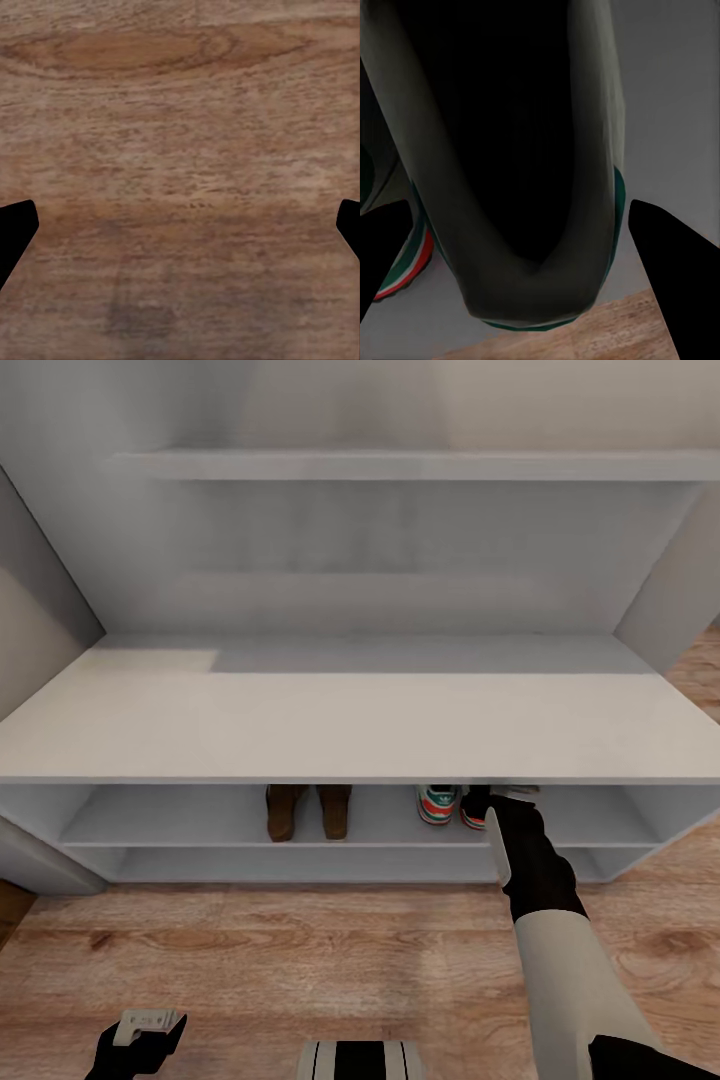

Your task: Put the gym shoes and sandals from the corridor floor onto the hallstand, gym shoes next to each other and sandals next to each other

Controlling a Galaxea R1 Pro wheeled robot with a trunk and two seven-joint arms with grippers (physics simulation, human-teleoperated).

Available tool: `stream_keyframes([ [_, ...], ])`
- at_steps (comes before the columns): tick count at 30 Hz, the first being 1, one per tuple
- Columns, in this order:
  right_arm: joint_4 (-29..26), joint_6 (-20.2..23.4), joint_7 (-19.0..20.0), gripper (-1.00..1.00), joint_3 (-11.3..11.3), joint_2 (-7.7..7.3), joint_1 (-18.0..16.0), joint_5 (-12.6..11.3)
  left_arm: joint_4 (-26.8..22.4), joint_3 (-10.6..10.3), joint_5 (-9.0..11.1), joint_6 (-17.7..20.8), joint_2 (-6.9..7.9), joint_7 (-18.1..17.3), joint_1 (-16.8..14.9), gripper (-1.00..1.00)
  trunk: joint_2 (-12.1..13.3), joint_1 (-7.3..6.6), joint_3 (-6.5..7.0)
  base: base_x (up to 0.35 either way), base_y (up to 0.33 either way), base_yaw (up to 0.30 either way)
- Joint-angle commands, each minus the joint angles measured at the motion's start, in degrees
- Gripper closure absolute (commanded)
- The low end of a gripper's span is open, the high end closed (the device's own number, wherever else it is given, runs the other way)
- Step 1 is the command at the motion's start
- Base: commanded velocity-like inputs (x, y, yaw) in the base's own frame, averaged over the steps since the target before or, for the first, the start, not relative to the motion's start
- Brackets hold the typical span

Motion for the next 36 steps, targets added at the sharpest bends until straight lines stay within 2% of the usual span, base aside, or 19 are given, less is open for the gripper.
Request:
stream_keyframes([
  [1,0.4,0.3,0.2,1.0,-0.1,0.05,0.0,0.4,0.0,0.5,-0.2,-0.1,-0.03,-0.5,0.0,-1.0,0.0,0.0,-0.05,0.005,0.0,0.0],
  [7,0.4,0.3,0.3,1.0,-0.1,0.05,0.0,0.3,0.1,0.5,-0.2,-0.1,-0.03,-0.5,0.0,-1.0,0.0,0.0,-0.05,-0.105,0.0,0.0],
  [8,0.4,0.3,0.3,-1.0,-0.1,0.05,0.0,0.3,0.1,0.5,-0.2,-0.1,-0.03,-0.5,0.0,-1.0,0.0,0.0,-0.05,-0.288,0.0,0.0],
  [17,0.4,0.3,0.3,-1.0,-0.1,-0.02,0.0,0.3,0.1,0.5,-0.2,-0.1,-0.03,-0.5,0.0,-1.0,0.0,0.0,-0.05,-0.328,0.0,0.0],
  [27,0.4,0.3,0.3,-1.0,-0.1,-0.02,0.0,0.4,0.1,0.5,-0.2,-0.1,-0.03,-0.4,0.0,-1.0,0.0,0.0,-0.05,-0.087,0.0,0.0],
  [36,0.6,0.3,0.3,-1.0,0.0,0.04,0.0,0.3,0.0,0.5,-0.2,-0.2,-0.15,-0.5,0.0,-1.0,0.0,0.0,-0.05,-0.275,0.0,0.0],
])
